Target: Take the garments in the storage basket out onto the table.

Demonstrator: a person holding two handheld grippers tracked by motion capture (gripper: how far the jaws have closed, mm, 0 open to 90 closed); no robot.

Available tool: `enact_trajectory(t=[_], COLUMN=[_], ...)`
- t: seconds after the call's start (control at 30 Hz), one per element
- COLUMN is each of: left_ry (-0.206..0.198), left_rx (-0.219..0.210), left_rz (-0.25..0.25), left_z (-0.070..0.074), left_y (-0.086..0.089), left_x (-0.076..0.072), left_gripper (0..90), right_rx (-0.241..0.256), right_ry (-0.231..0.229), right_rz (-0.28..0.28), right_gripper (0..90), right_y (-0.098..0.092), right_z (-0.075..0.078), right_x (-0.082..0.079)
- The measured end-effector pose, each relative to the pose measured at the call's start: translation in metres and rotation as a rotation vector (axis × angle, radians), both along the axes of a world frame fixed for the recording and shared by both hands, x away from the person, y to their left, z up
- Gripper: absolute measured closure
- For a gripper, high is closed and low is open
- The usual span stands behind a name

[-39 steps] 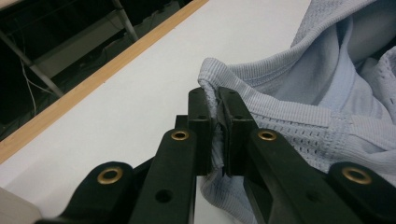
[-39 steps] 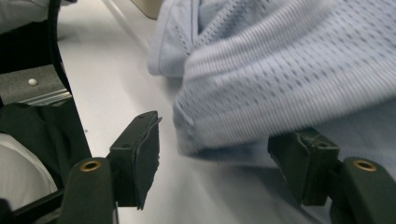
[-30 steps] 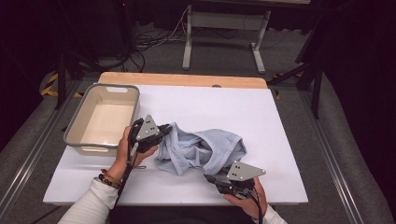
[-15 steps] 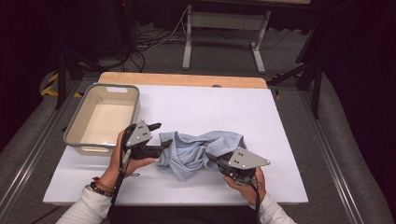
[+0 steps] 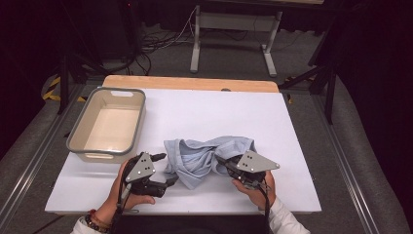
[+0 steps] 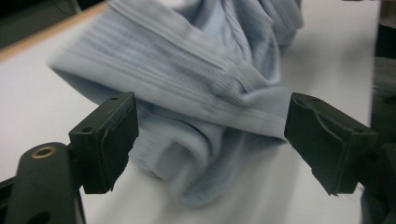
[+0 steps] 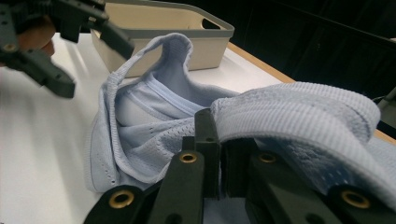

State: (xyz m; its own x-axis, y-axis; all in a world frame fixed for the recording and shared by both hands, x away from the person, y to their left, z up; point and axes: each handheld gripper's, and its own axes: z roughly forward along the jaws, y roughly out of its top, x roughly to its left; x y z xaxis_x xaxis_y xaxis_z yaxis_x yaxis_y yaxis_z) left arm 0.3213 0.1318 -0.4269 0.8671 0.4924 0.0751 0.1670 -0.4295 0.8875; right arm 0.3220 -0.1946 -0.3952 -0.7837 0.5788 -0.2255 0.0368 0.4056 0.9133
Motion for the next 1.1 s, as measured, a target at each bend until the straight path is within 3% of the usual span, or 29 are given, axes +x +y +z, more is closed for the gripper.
enact_trajectory(t=[0.03, 0.13, 0.27, 0.33, 0.43, 0.53, 0.57, 0.6, 0.67, 0.83, 1.0, 1.1], left_ry=[0.04, 0.056, 0.122, 0.13, 0.114, 0.067, 0.051, 0.04, 0.001, 0.012, 0.017, 0.014], left_rx=[0.019, 0.042, 0.023, 0.03, 0.015, -0.017, -0.037, -0.047, -0.06, -0.036, -0.01, -0.004], left_rz=[-0.023, -0.03, -0.051, -0.06, -0.087, -0.099, -0.119, -0.133, -0.136, -0.184, -0.198, -0.204], left_z=[-0.008, -0.015, -0.024, -0.027, -0.024, -0.017, -0.013, -0.011, -0.005, -0.004, -0.008, -0.008], left_y=[-0.004, -0.008, -0.013, -0.015, -0.017, -0.016, -0.015, -0.015, -0.016, -0.033, -0.049, -0.05], left_x=[-0.001, -0.002, 0.004, 0.004, 0.001, -0.005, -0.008, -0.009, -0.014, -0.011, -0.003, -0.001], left_gripper=[19.6, 21.4, 21.5, 21.8, 25.5, 31.7, 36.8, 47.7, 52.8, 55.0, 64.6, 80.2], right_rx=[-0.001, -0.001, 0.001, -0.003, -0.008, -0.01, -0.009, -0.01, -0.009, -0.009, -0.012, -0.008], right_ry=[0.0, -0.001, 0.004, 0.003, 0.001, 0.002, 0.002, 0.002, -0.002, -0.004, -0.003, 0.003], right_rz=[-0.001, -0.005, -0.006, -0.01, -0.012, -0.015, -0.017, -0.017, -0.019, -0.019, -0.017, -0.013], right_gripper=[86.7, 86.7, 86.6, 86.5, 86.5, 86.5, 86.5, 86.5, 86.4, 86.4, 86.4, 86.5], right_y=[0.0, -0.001, -0.001, -0.001, -0.002, -0.002, -0.002, -0.002, -0.002, -0.001, 0.0, -0.002], right_z=[0.0, -0.001, -0.002, -0.003, -0.004, -0.004, -0.004, -0.004, -0.003, -0.003, -0.003, -0.003], right_x=[0.0, 0.0, 0.001, 0.001, 0.001, 0.001, 0.001, 0.0, 0.0, 0.0, 0.0, 0.0])
